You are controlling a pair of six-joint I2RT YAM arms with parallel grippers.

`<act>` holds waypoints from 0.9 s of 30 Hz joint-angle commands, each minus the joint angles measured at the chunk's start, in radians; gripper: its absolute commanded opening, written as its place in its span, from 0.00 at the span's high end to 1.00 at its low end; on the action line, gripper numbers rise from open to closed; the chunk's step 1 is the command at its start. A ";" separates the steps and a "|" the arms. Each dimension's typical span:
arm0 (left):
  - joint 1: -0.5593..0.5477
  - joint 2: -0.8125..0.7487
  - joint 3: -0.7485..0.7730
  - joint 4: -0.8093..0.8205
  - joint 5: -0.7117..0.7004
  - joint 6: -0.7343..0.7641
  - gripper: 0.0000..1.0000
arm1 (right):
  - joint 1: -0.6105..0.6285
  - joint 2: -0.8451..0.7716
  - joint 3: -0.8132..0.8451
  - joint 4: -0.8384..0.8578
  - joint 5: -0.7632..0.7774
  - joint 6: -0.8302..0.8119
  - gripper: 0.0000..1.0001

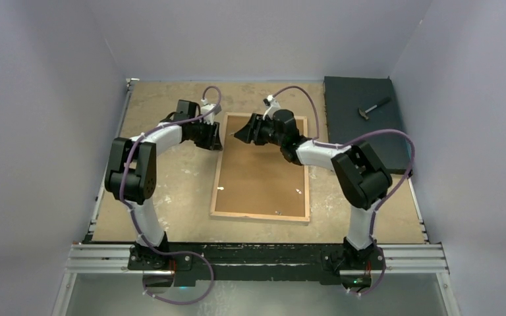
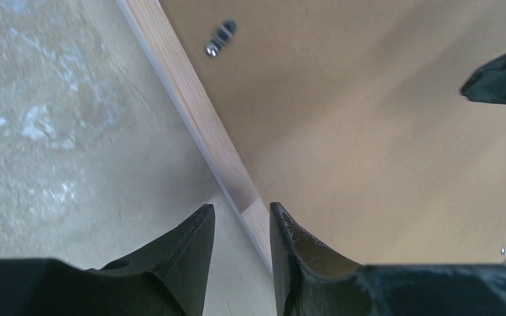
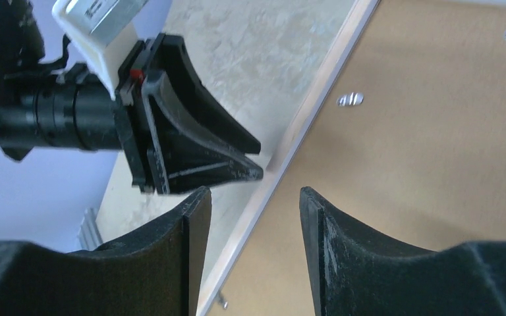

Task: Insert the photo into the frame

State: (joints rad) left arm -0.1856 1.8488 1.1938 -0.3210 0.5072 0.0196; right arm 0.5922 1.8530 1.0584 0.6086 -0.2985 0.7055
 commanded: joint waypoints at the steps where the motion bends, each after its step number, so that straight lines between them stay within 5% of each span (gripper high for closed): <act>1: 0.006 0.071 0.080 0.082 0.019 -0.077 0.67 | -0.035 0.124 0.155 -0.047 -0.004 -0.028 0.45; 11: 0.011 0.131 0.064 0.131 0.032 -0.100 0.92 | -0.046 0.335 0.357 -0.064 -0.048 0.003 0.46; 27: 0.017 0.100 -0.029 0.164 0.066 -0.083 0.98 | -0.045 0.483 0.487 -0.094 -0.040 0.032 0.49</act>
State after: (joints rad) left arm -0.1619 1.9556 1.2083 -0.1478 0.5762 -0.0856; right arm 0.5434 2.3119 1.5040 0.5278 -0.3351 0.7246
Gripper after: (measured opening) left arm 0.035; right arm 0.510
